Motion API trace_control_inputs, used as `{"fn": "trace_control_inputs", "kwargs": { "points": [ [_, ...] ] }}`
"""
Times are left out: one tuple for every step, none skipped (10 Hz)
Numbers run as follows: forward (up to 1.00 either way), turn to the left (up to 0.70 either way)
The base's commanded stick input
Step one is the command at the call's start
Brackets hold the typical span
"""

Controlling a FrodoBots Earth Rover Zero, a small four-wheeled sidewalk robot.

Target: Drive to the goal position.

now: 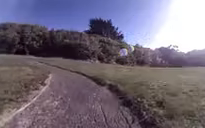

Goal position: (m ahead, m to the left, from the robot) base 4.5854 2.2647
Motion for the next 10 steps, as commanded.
{"fn": "trace_control_inputs", "kwargs": {
  "points": [
    [1.0, 0.41],
    [1.0, 0.41],
    [1.0, 0.41],
    [1.0, 0.41],
    [1.0, 0.41],
    [1.0, 0.25],
    [1.0, 0.01],
    [1.0, 0.01],
    [1.0, 0.01],
    [1.0, 0.01]
  ]
}}
